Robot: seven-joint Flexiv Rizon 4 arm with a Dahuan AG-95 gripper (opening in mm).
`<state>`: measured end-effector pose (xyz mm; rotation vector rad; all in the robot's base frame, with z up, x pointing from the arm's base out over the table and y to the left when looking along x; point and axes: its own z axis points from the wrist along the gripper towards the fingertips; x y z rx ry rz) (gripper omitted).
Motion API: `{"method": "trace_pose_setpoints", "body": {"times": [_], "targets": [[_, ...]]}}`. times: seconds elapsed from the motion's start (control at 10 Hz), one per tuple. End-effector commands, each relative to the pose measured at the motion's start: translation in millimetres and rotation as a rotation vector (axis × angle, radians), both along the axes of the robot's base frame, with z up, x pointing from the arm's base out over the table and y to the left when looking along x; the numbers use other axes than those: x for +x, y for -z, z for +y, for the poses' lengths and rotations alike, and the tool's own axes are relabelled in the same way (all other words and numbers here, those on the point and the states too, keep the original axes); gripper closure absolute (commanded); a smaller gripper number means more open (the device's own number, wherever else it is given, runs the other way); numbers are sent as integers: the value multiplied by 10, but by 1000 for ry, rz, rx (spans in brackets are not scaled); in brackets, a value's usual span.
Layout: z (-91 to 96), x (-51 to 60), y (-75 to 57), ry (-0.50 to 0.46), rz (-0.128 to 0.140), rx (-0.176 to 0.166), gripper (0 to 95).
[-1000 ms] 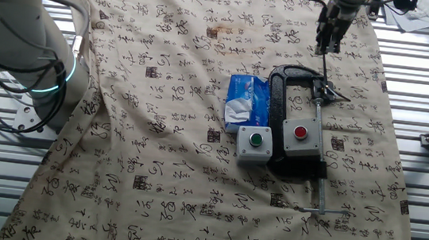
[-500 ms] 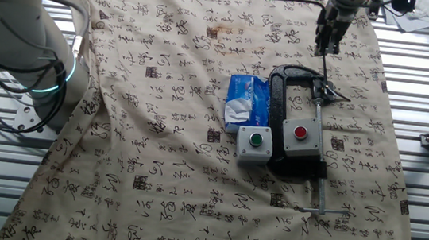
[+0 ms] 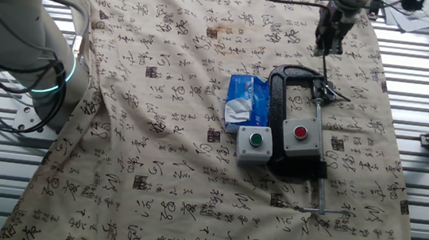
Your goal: Turn the hands of a clock
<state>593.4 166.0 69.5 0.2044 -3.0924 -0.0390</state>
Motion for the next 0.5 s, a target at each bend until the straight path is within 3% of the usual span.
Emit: {"method": "trace_pose_setpoints", "body": {"times": [0.1,0.5], "targets": [[-4,-20,-6,-8,-4,0,950],[-4,-20,-6,21,-43,4,950]]}}
